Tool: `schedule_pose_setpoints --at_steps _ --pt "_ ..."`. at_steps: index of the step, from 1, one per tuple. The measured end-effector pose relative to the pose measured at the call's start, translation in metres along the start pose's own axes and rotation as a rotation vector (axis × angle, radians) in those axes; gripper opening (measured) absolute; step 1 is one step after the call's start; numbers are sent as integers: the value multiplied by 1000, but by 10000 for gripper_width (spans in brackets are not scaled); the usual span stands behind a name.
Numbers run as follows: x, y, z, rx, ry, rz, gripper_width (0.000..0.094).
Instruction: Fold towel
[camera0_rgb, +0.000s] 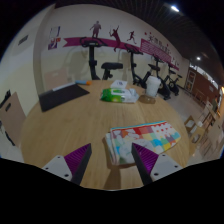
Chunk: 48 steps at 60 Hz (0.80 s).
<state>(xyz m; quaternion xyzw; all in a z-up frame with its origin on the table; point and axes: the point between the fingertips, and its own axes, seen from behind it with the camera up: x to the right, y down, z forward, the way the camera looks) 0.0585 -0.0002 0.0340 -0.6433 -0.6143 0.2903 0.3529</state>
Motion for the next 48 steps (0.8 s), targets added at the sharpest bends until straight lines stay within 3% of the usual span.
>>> schedule_pose_setpoints --at_steps 8,10,15,19,23,33,43,48 --pt "18 21 53 -71 12 -50 855" --pt "16 15 58 -41 -9 -26 813" --pt "12 16 64 -64 -47 -6 703" --pt "7 14 70 -78 -50 -19 369" --pt "17 9 72 -75 17 -29 34" --pt "-20 -7 48 -158 -114 63 13" --pt "-12 -65 8 -149 -200 186 17" --pt "17 -84 4 -143 -195 238 24"
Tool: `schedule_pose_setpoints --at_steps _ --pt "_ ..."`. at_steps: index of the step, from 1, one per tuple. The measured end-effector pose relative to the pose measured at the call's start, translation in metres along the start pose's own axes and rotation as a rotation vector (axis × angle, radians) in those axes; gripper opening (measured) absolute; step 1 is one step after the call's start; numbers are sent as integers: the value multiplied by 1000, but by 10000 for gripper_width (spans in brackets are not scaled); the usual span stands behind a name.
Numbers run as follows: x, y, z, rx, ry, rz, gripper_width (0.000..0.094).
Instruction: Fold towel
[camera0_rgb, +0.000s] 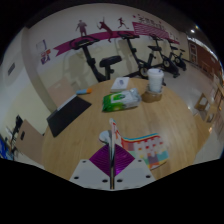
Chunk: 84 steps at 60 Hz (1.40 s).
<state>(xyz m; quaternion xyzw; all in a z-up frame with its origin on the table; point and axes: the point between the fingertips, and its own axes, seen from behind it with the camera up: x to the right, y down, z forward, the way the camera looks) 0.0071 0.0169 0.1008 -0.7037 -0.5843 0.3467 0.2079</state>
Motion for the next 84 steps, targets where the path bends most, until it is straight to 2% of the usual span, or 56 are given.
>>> schedule_pose_setpoints --at_steps 8,12,18,26,30,31,38,39,40,43,50,62,73,84 --pt "59 -10 -10 -35 10 67 27" --pt "96 -5 -3 -44 59 16 27" --pt "140 8 16 -55 130 -44 26" --pt "167 33 44 -91 157 -86 30" --pt "172 40 40 -91 160 -96 91" --pt "172 41 40 -90 161 -96 139" --pt "181 26 18 -69 212 -123 895" --pt "181 21 11 -59 220 -129 831" --pt "181 17 1 -50 227 -132 811" --pt "175 10 -24 -36 229 -128 867" --pt "149 -1 -100 -25 195 -111 856" --pt "117 9 -198 -1 213 -103 853" --pt "103 17 -223 34 228 -94 855" --pt "93 27 -219 15 212 -81 850"
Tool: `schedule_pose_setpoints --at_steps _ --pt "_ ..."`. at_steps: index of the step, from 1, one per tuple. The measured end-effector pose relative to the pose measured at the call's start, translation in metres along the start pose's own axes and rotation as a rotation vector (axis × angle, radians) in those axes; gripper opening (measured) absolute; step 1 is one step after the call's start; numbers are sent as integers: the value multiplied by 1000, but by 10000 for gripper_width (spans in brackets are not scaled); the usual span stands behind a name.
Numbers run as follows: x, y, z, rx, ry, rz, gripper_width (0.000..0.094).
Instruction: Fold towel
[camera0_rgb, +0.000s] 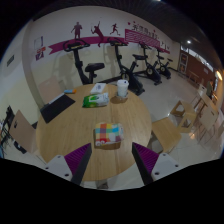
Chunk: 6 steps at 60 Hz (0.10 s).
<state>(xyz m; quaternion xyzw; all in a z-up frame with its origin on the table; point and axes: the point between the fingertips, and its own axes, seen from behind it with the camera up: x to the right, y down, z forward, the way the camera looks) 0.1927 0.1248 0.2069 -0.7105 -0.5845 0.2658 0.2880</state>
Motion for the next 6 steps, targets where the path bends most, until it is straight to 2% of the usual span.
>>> schedule_pose_setpoints --at_steps 6 --pt "-7 6 2 -17 -16 -9 851"
